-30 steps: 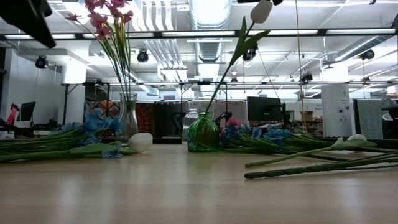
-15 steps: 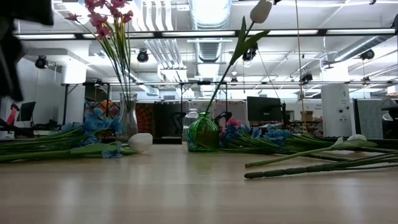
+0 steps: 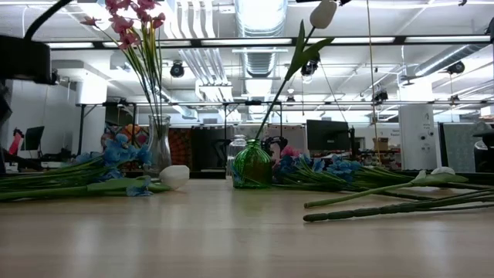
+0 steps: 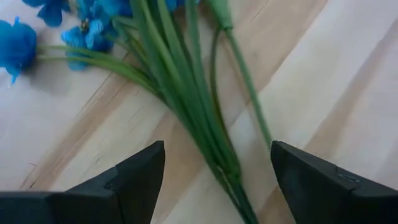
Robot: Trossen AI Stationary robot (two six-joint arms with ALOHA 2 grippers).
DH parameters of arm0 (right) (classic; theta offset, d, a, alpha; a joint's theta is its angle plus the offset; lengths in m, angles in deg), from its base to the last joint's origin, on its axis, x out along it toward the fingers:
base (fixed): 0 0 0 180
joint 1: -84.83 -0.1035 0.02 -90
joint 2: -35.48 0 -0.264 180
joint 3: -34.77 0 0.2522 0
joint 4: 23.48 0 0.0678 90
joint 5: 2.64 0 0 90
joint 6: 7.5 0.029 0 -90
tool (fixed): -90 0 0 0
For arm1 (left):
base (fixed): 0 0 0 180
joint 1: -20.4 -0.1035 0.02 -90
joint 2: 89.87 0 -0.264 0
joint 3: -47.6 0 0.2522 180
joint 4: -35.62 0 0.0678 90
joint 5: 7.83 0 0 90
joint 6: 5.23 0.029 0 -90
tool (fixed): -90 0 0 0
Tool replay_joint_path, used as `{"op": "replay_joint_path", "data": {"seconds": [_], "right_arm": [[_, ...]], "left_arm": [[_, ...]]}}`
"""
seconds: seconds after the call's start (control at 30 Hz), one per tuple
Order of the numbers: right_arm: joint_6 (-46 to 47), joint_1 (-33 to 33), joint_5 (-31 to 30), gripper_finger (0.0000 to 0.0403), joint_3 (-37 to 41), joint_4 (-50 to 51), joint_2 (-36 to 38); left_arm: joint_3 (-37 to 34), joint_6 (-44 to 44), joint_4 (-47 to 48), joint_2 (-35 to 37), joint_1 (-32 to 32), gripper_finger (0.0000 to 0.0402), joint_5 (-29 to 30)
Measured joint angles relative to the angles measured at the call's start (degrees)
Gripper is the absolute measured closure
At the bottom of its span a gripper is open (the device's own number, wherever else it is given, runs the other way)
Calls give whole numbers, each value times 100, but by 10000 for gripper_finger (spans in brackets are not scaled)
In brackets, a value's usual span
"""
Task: Sort flowers into vase by color
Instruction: Put the bottom left blue flowers into the right transparent vase
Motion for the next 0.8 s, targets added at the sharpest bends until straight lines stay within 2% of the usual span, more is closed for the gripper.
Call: {"op": "replay_joint_path", "data": {"seconds": [0.2, 0.37, 0.8], "right_arm": [[4, 0, 0, 90, 0, 2, 0], [9, 0, 0, 90, 2, 2, 0], [11, 0, 0, 90, 2, 4, 0]], "left_arm": [[-11, -81, -75, -404, 65, 149, -186], [128, -99, -31, -693, 112, 186, -162], [210, -128, 49, -658, 253, 367, -295]]}}
